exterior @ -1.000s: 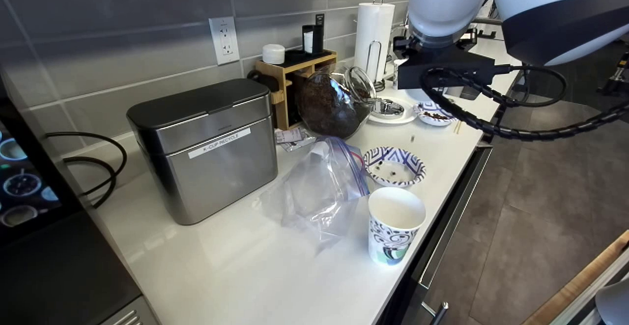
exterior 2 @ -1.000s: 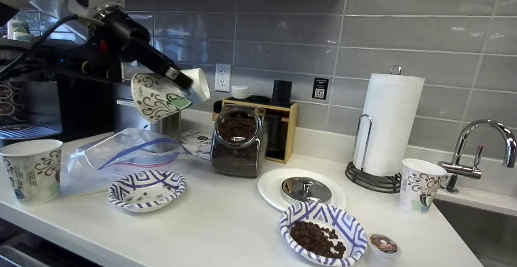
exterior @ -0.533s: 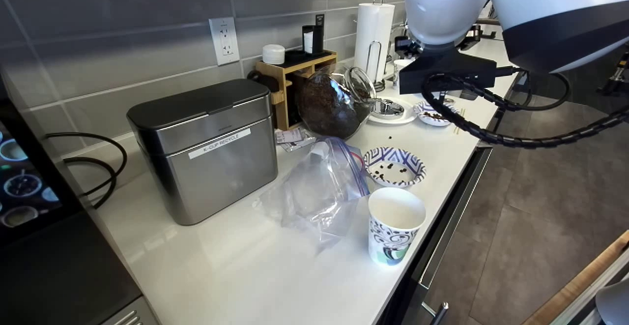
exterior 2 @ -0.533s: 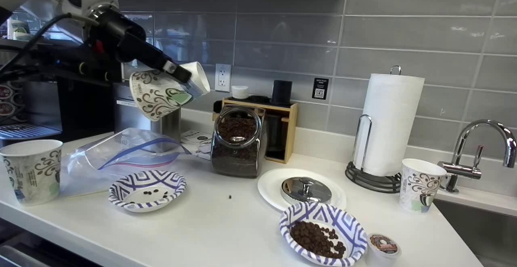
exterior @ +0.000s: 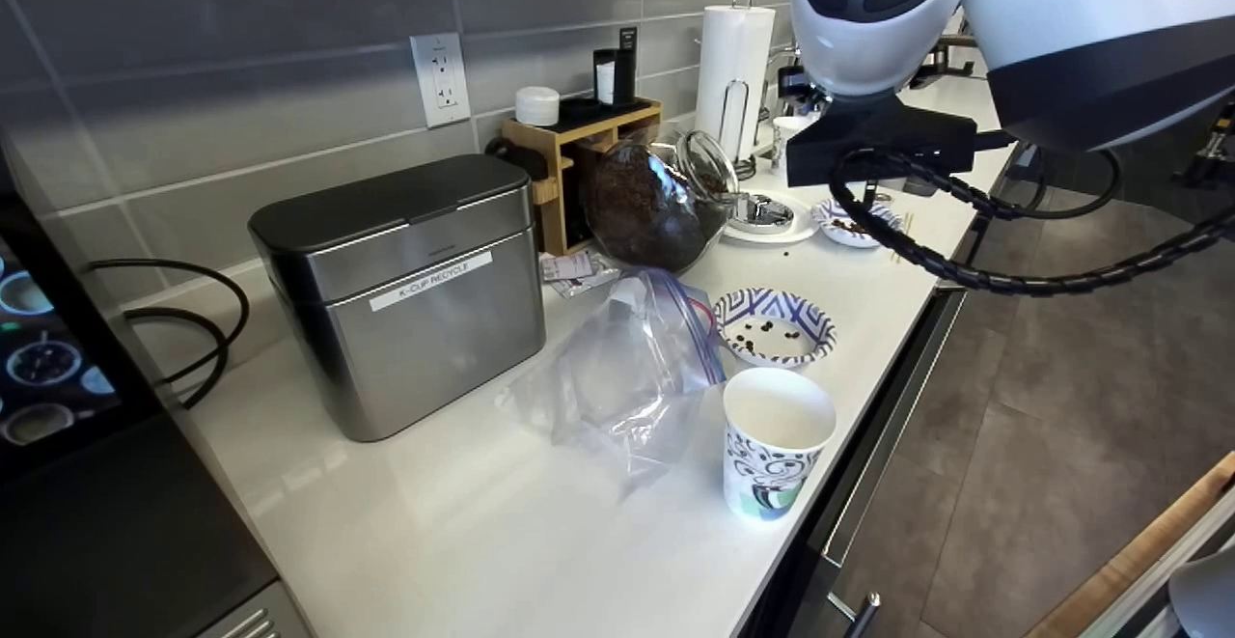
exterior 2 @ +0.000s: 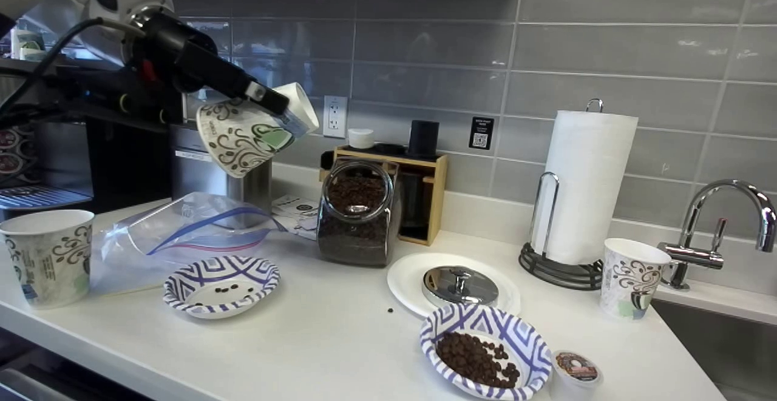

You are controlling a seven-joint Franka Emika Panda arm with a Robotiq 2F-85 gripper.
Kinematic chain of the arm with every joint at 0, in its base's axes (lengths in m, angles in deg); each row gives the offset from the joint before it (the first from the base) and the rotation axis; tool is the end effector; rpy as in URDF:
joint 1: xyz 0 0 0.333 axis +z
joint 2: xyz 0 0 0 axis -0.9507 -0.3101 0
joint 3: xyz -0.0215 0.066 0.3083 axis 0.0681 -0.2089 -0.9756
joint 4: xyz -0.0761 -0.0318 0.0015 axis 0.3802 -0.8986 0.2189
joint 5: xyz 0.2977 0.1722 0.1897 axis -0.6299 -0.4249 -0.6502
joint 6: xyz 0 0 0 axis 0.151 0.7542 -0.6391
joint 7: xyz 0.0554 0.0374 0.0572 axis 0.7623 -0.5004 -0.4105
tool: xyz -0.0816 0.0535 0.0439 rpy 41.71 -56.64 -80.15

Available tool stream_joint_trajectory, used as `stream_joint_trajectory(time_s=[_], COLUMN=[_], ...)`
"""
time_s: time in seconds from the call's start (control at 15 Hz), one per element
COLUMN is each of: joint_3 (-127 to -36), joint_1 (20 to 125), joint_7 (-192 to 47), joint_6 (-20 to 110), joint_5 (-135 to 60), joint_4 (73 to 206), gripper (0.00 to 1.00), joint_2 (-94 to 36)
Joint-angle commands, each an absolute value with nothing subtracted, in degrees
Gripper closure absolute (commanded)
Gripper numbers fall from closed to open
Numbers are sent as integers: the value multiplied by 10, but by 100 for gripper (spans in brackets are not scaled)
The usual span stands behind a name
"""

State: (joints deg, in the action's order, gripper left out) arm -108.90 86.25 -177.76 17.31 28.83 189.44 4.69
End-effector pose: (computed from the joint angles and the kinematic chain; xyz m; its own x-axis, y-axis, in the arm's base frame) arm 0.3789 0.2083 0.4165 0.3852 -0.1079 0.9165 -0.7030 -0.6777 0.2157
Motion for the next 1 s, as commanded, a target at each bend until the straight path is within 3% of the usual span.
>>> stream_joint_trajectory(time_s=[0.0,0.53,0.93], joint_3=[-1082,-1051,-932], joint_1=[880,889,854], joint_7=[-1805,-1794,-1753], joint_6=[146,190,466], joint_5=[315,309,285], joint_4=[1888,1890,1916], gripper=[64,64,64], joint_2=[30,34,60])
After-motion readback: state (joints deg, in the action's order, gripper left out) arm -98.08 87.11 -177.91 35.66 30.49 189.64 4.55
